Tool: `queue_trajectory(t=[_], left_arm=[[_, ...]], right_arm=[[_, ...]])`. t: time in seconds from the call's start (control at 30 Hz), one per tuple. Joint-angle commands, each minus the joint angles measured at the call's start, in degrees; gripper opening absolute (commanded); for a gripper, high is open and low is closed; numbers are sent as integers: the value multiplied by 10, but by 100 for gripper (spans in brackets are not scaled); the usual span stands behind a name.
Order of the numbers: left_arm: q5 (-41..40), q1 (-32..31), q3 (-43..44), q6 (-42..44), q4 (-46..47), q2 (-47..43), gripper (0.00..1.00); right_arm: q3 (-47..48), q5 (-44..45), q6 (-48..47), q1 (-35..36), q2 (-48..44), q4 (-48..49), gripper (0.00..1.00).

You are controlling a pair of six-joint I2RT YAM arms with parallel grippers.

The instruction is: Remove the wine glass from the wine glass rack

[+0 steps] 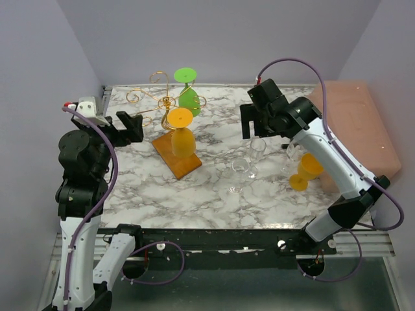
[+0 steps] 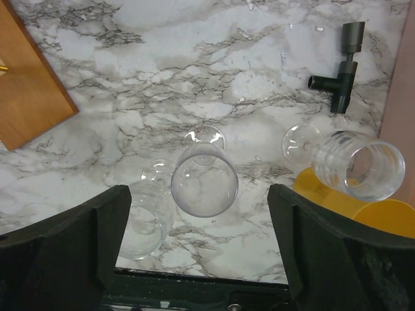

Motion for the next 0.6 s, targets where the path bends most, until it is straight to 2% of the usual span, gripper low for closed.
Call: queue_trajectory(t=[0.0,0.07,0.17,0.43,0.57], left_arm=[[137,3,-4,1,38,1,99],[183,0,-1,-1,45,7,98],[208,-6,2,-1,48,10,98],[208,-52,25,13,27,24,98],[188,-76,45,19,8,34,99]], right_arm=[[16,22,15,-1,-25,-16,96],[13,25,18,-2,-34,-14,96],[-3,33,28,-2,-51,-7,96],[-62,57,89,-2,-108,37,100],[-129,23,93,-2,-162,105,100]])
